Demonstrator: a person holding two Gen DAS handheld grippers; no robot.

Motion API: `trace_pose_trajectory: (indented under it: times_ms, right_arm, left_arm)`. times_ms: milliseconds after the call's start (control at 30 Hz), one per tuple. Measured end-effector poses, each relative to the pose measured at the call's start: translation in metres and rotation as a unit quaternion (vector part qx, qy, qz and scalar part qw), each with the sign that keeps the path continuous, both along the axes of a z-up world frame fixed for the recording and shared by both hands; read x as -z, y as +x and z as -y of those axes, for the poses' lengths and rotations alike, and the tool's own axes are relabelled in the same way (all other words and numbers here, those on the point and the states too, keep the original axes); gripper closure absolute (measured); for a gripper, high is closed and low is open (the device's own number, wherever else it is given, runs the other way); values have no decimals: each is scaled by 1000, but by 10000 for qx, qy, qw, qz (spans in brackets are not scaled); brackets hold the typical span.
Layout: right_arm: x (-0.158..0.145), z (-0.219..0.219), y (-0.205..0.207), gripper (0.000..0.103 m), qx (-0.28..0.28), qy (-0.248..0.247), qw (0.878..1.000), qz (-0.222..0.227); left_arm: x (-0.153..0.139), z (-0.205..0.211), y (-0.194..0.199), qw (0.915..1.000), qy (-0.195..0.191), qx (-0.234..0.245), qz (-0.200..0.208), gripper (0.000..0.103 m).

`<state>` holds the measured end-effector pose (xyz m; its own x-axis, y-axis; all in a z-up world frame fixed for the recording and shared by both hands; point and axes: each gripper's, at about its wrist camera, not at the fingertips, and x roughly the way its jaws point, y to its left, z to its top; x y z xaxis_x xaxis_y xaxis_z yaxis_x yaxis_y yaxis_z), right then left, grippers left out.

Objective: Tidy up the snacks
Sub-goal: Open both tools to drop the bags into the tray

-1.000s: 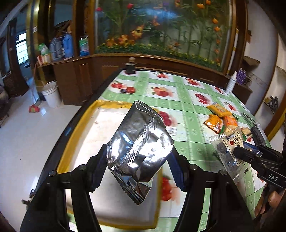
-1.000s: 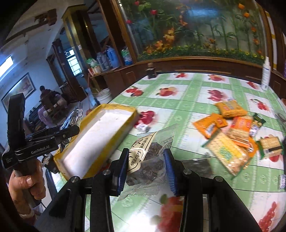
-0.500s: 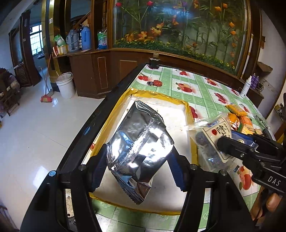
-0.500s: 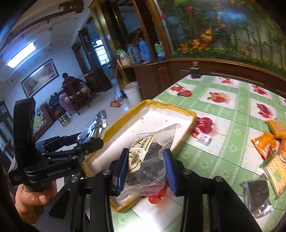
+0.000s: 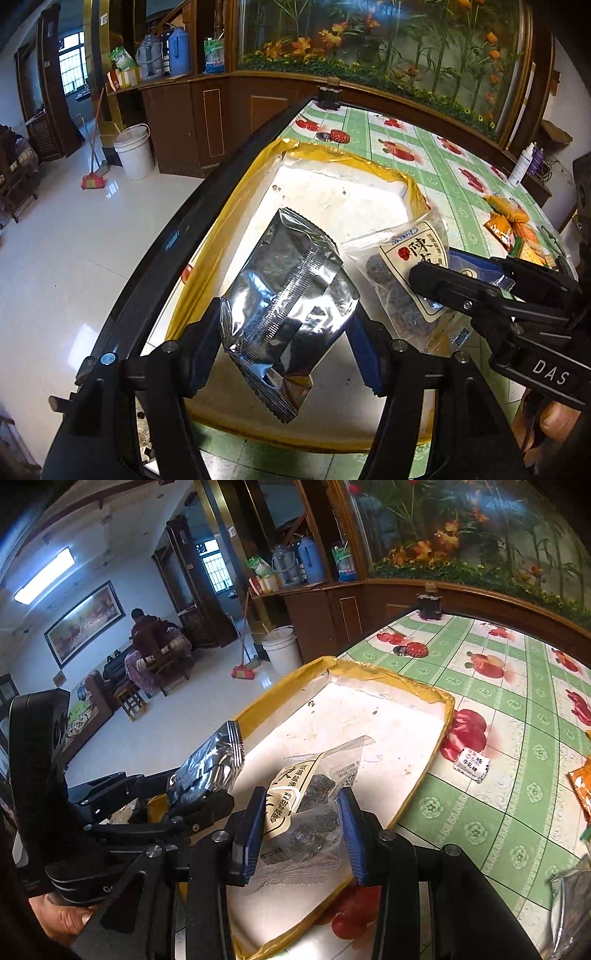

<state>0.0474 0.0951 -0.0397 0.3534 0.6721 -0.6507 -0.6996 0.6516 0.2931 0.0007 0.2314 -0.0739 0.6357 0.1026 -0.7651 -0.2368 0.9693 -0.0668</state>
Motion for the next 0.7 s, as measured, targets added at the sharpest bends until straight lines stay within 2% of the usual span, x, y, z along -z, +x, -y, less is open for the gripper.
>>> trace_pose_trajectory:
  times_ms: [200,233,300,433,533,600,700]
  right_arm:
    - [14,-10,6,63,-75,-169,9997,-156]
    - [17,-11,7,60,-98,-186,9996,-194]
    - [17,-11,6,60,-89,-198,9996,-197]
    - [11,-2,5,57,10,-93,9999,-124]
    - [0,12,4,42,167,-26,9999,18]
    - [-8,27,3,40,308,50,9995,106]
    - [-16,52,3,25,557,73,9982,194]
  left_arm:
    - [12,-3,5,9998,-75,15,-194,38]
    - [13,-3,6,9997,-91,9,-212,37]
    - [14,-3,6,9996,49,-85,-273,29]
    - [12,3,8,9985,419,-135,-340,28]
    - [7,8,7,9988,388,-39,-281,28]
    - [2,9,6,9995,216,45,-219,28]
    - [-6,17,6,9997,146,124,-126,28]
